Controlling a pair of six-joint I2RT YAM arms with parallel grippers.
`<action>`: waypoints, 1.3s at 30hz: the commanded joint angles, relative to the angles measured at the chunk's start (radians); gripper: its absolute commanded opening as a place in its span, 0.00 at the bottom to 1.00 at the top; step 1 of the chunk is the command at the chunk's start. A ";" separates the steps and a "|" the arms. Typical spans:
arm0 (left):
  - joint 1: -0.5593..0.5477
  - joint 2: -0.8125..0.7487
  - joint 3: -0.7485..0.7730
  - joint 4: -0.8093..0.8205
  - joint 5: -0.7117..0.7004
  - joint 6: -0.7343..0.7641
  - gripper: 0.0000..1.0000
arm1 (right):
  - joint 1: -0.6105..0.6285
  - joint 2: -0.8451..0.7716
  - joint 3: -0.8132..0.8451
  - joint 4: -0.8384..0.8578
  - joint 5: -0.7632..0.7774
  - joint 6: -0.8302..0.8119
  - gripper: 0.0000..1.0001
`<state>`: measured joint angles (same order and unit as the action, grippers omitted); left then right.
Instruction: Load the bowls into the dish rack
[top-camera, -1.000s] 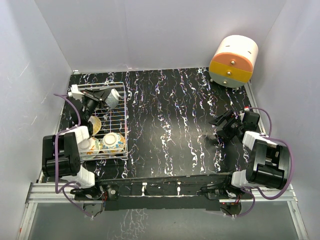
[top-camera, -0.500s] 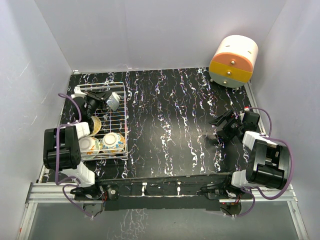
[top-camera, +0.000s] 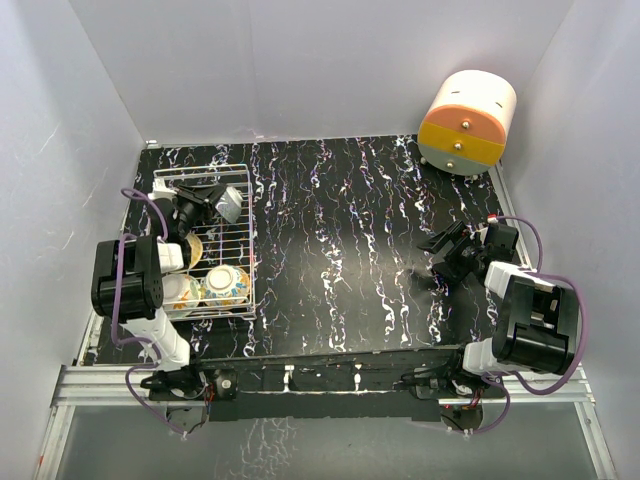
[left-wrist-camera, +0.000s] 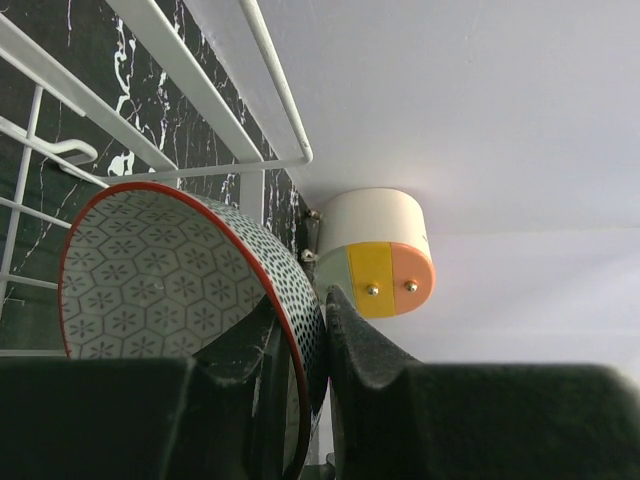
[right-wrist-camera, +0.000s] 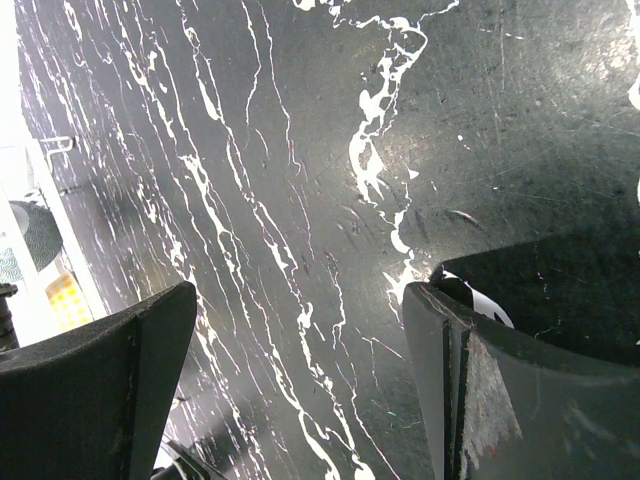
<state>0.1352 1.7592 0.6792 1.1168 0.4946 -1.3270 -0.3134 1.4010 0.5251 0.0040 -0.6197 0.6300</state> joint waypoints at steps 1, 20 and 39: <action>-0.002 -0.050 -0.030 -0.133 0.009 0.079 0.00 | 0.002 0.009 0.003 0.053 0.002 -0.006 0.87; 0.007 -0.156 -0.119 -0.194 -0.034 0.110 0.00 | 0.002 -0.015 -0.013 0.049 0.002 -0.009 0.87; -0.034 0.105 -0.002 0.039 -0.068 -0.093 0.00 | 0.002 -0.007 -0.009 0.047 0.011 -0.011 0.87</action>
<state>0.1123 1.8622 0.7116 1.2392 0.4450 -1.4445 -0.3134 1.4067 0.5137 0.0189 -0.6209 0.6304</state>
